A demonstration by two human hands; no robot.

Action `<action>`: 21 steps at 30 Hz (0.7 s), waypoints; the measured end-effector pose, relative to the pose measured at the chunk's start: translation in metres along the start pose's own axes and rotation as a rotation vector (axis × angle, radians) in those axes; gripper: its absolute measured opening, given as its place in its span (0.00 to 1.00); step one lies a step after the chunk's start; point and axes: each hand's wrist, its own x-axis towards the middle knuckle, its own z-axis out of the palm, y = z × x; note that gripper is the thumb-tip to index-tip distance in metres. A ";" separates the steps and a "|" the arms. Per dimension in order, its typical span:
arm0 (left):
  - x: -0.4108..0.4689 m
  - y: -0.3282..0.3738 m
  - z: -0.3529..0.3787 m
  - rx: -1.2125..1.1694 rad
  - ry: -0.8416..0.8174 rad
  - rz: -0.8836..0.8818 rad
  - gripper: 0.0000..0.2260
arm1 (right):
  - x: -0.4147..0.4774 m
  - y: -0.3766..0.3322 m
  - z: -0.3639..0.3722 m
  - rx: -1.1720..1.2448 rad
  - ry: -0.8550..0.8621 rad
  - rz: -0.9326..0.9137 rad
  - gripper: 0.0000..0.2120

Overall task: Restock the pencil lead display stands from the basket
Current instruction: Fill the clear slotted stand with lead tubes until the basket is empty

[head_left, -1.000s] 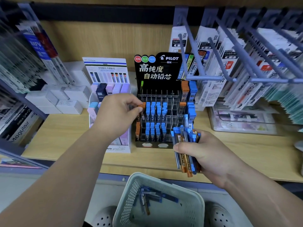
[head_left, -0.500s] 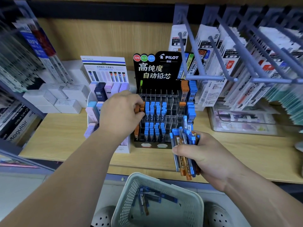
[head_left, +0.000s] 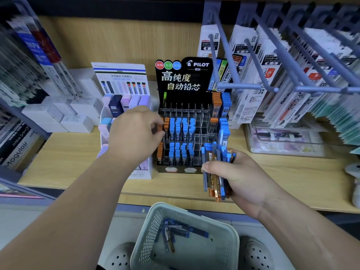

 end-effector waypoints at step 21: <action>-0.021 0.075 -0.007 -1.174 -0.498 -0.791 0.01 | 0.011 0.008 0.003 -0.076 0.054 -0.114 0.10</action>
